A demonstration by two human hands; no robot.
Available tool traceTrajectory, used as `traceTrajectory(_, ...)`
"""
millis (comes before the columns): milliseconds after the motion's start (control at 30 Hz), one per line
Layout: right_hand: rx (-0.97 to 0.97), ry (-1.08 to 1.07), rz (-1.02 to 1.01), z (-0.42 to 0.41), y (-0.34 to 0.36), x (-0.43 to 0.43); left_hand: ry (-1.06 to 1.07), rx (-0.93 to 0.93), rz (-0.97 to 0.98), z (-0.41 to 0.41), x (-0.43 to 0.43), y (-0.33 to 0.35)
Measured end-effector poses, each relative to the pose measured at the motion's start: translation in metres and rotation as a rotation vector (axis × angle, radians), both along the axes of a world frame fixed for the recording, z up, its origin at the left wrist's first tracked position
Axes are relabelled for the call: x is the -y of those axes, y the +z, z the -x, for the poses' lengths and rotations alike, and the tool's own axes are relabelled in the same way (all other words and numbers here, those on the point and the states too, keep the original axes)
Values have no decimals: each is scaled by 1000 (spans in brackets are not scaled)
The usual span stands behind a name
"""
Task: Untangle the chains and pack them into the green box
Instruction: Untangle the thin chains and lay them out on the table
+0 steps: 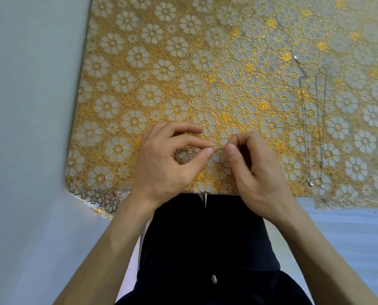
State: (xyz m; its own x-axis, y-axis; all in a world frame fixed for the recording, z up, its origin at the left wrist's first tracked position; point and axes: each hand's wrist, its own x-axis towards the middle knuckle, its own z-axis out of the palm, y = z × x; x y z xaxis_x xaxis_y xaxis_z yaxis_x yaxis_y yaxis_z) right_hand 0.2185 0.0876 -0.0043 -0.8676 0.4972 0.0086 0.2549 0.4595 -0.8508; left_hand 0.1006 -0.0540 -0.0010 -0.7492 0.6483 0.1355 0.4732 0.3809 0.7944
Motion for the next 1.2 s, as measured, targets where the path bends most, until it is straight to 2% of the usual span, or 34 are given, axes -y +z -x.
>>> traceTrajectory(100,25,24,174,0,12,-4,-6,75,-36,0,1,4)
traceTrajectory(200,25,30,260,0,25,-2,2,174,-96,0,0,12)
traceTrajectory(333,-74,-43,398,-2,36,5,1,309,-115,-8,4,25)
traceTrajectory(533,-109,-82,430,-6,47,14,-13,508,-117,-22,12,39)
traceTrajectory(667,-78,-51,427,-10,50,12,-17,529,-92,-25,17,43)
traceTrajectory(867,-3,2,593,-23,57,5,-4,493,-67,-30,21,51)
traceTrajectory(1033,38,85,620,-34,68,2,9,484,-84,-36,21,57)
traceTrajectory(1133,122,181,565,-40,74,1,-3,461,-93,-40,21,59)
traceTrajectory(1200,166,222,453,-42,75,1,-27,443,-85,-43,20,60)
